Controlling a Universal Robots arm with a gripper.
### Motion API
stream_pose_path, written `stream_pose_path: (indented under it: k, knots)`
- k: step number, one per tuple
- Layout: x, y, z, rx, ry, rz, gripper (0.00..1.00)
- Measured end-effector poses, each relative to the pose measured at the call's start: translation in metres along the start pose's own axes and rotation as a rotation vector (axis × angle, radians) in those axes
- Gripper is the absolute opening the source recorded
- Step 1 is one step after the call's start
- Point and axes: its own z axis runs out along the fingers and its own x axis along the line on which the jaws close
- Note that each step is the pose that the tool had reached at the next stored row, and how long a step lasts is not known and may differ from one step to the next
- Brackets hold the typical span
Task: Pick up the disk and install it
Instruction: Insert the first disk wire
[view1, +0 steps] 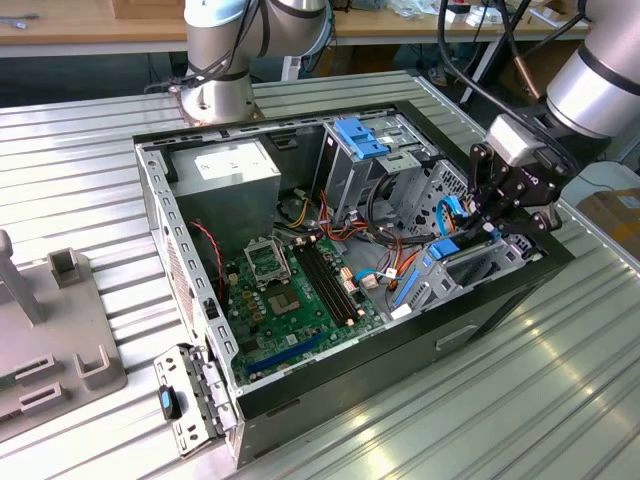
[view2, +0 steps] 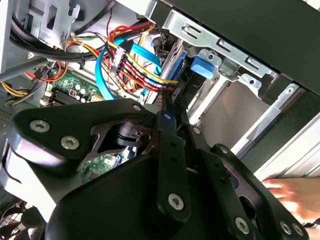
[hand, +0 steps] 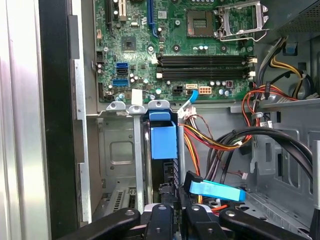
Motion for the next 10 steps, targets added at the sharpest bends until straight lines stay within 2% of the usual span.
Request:
stream_pose_path:
  k: [6, 10]
  knots:
    - [0.0016, -0.0002, 0.0044, -0.0004, 0.0001, 0.000, 0.16]
    - [0.0016, -0.0002, 0.0044, -0.0004, 0.0000, 0.000, 0.16]
